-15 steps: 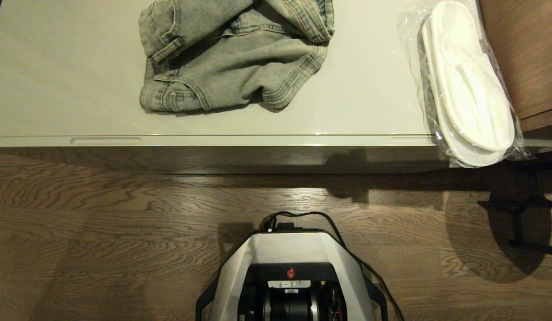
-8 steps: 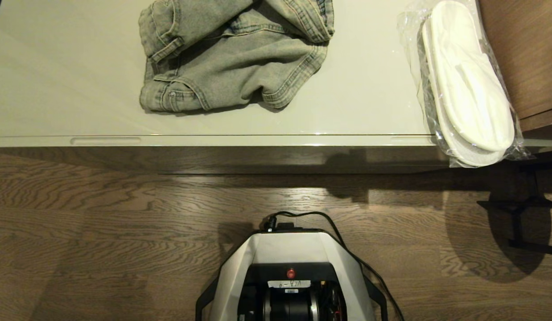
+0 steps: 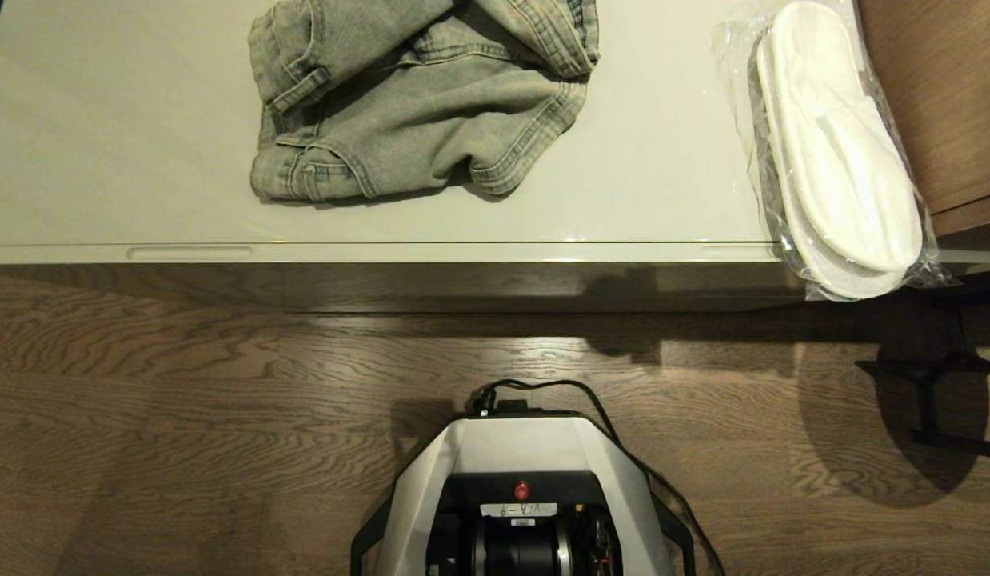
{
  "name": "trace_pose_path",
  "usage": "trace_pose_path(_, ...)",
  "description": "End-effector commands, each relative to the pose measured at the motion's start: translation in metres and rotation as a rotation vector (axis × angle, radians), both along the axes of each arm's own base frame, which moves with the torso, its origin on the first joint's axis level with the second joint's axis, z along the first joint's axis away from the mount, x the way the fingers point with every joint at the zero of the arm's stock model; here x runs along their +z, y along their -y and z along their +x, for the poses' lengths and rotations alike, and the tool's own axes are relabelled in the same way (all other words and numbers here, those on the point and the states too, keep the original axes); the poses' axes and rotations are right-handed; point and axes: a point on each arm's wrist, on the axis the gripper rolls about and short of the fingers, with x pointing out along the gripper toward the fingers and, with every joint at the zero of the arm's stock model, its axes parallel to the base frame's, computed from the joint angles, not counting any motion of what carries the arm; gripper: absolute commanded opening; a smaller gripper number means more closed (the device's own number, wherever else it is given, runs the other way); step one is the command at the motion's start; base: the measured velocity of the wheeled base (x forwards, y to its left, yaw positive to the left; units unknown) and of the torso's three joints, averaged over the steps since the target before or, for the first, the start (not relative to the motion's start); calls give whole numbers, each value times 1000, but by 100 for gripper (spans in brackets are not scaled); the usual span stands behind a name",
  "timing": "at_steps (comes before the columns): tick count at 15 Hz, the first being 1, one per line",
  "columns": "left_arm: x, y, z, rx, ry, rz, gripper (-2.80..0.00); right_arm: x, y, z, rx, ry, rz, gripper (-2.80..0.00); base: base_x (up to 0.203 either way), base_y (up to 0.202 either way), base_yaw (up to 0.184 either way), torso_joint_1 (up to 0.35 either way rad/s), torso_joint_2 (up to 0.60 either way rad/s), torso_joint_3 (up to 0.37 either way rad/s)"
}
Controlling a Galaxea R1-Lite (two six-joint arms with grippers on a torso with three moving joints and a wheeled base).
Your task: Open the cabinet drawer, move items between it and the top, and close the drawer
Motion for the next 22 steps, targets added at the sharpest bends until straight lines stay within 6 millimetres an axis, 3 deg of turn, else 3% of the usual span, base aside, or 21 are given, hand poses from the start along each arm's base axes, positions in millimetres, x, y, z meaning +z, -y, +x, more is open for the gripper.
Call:
trace_pose_path(1, -3, 0, 1, 1, -11, 0, -280, 0, 0, 0, 9, 9, 78, -280, 0, 0, 0, 0, 0, 0)
trace_pose_path(8, -3, 0, 1, 1, -11, 0, -280, -2, -1, 0, 31, -15, -36, -280, 0, 0, 0, 0, 0, 0)
trace_pose_path(11, -3, 0, 1, 1, -11, -1, -280, -15, -2, 1, 92, -151, -91, -280, 0, 0, 0, 0, 0, 0)
trace_pose_path(13, -3, 0, 1, 2, -13, 2, -280, -15, -2, 1, 96, -149, -123, -280, 0, 0, 0, 0, 0, 0)
trace_pose_path(22, -3, 0, 1, -4, -15, 30, -280, -14, -2, 1, 92, -141, -75, -280, 0, 0, 0, 0, 0, 0)
